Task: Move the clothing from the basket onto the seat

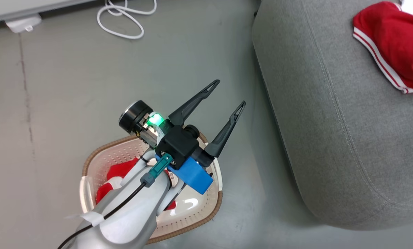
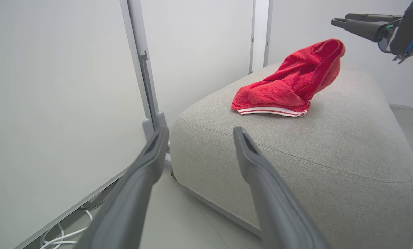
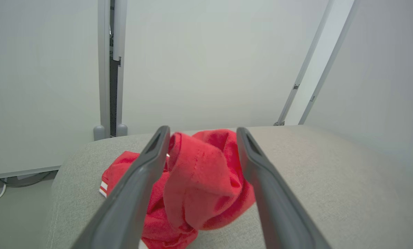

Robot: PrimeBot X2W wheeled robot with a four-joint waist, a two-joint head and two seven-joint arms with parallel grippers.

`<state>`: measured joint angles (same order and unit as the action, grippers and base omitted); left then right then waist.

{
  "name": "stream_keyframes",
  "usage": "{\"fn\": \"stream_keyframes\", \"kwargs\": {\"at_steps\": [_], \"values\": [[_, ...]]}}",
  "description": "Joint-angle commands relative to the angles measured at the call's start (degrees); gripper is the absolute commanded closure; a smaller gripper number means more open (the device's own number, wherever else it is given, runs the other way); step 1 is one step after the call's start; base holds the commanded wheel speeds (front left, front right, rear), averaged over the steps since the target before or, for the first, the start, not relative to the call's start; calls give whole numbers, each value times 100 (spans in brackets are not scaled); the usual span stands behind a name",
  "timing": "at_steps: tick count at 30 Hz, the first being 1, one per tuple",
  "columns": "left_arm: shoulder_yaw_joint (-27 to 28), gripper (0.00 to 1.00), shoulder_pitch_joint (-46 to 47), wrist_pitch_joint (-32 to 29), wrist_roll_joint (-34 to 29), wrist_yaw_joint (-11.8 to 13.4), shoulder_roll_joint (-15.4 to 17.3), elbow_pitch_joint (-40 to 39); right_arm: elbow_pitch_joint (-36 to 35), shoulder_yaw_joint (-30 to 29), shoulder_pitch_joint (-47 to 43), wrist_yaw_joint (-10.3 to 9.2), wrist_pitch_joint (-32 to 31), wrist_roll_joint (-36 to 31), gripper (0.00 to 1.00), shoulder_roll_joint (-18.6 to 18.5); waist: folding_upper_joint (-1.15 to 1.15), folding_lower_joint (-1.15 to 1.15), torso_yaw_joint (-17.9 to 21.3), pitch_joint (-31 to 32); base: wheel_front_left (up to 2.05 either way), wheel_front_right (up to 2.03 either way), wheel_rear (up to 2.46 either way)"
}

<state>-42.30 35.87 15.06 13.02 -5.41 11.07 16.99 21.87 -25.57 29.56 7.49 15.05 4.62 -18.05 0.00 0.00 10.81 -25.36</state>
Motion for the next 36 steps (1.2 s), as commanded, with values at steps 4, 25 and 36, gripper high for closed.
{"fn": "stream_keyframes", "kwargs": {"at_steps": [4, 25, 36], "values": [[183, 0, -311, 18, -27, 15, -102, -50, -594, 64, -457, 2, 19, -122, 0, 150, 0, 0, -270, 454, 0, 0, 0], [2190, 0, -1598, 18, -49, 332, -154, -369, -1339, 1963, -1467, 2, 20, 77, 0, 928, 0, 0, -1203, 1316, 0, 0, 0], [3139, 0, -2244, 18, -263, 278, -301, -377, -1417, 2287, -1917, 2, 20, 11, 0, 1196, 0, 0, -1461, 1689, 0, 0, 0]]}}
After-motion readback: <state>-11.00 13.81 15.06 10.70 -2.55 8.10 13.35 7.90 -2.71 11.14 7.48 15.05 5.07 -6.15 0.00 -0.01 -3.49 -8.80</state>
